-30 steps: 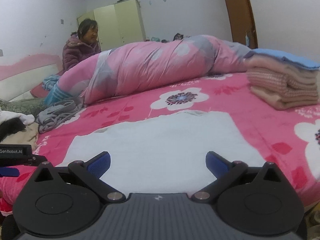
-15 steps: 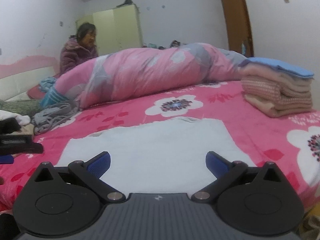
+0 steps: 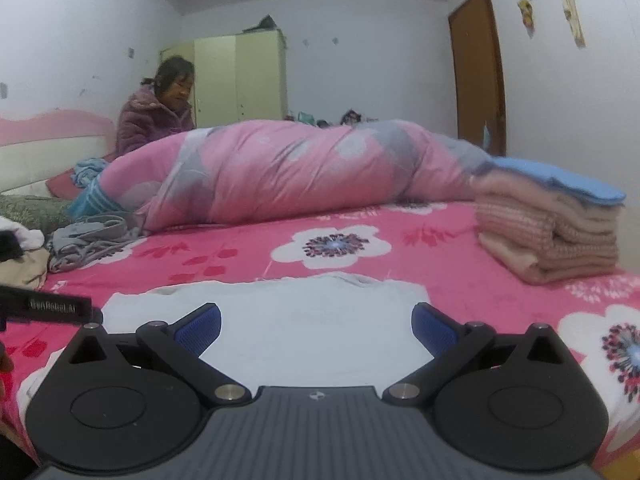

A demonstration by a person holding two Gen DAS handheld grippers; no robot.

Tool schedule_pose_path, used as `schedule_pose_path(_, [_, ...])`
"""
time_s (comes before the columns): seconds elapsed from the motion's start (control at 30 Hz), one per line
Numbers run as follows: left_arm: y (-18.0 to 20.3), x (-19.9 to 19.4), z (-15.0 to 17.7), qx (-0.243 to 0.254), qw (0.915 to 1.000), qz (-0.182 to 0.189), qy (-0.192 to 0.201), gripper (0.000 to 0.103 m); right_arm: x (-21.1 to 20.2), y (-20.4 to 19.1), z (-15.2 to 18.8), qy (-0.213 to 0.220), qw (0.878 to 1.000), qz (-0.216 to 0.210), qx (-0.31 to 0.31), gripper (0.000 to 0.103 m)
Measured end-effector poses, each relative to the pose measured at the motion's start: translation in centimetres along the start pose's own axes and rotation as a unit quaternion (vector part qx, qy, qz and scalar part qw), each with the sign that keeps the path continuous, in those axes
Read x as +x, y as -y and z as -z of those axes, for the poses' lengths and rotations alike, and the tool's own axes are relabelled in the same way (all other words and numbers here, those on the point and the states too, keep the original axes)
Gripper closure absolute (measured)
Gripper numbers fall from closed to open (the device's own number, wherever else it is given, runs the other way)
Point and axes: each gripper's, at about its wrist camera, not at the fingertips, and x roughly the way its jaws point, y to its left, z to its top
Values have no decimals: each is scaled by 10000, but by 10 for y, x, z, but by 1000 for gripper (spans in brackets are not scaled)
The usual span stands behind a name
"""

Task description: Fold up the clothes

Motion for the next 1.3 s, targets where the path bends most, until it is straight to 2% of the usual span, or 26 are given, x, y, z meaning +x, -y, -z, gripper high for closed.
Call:
schedule_pose_path(0.07, [3, 8, 1, -1, 9999, 16, -108, 0, 12, 2, 1, -69, 9999, -33, -64, 1])
schedule_pose_path(0.17, [8, 18, 3, 62, 9997, 51, -216, 0, 30, 0, 5, -230, 9995, -60, -228, 12])
schedule_pose_path(0.23, [11, 23, 4, 162, 9995, 29, -269, 1, 41, -1, 8, -356, 9990, -146, -226, 27])
schedule_pose_path(0.27, [13, 26, 5, 205, 9994, 15, -290, 2, 45, -1, 10, -406, 9987, -198, -218, 29])
schedule_pose_path(0.43, [18, 40, 6, 228, 9986, 7, -478, 6, 60, -4, 28, -575, 9972, -288, -372, 55])
schedule_pose_path(0.53, [19, 48, 10, 251, 9978, -30, -620, 6, 69, 0, 40, -723, 9964, -226, -372, 61])
schedule_pose_path(0.67, [20, 56, 16, 275, 9968, -96, -744, 6, 81, 7, 55, -919, 9951, -143, -342, 64])
schedule_pose_path(0.77, [20, 58, 18, 312, 9966, -122, -755, 5, 81, 8, 62, -865, 9952, -146, -422, 65])
schedule_pose_path(1.3, [21, 62, 19, 361, 9962, -164, -780, 3, 84, 8, 64, -800, 9957, -133, -446, 65])
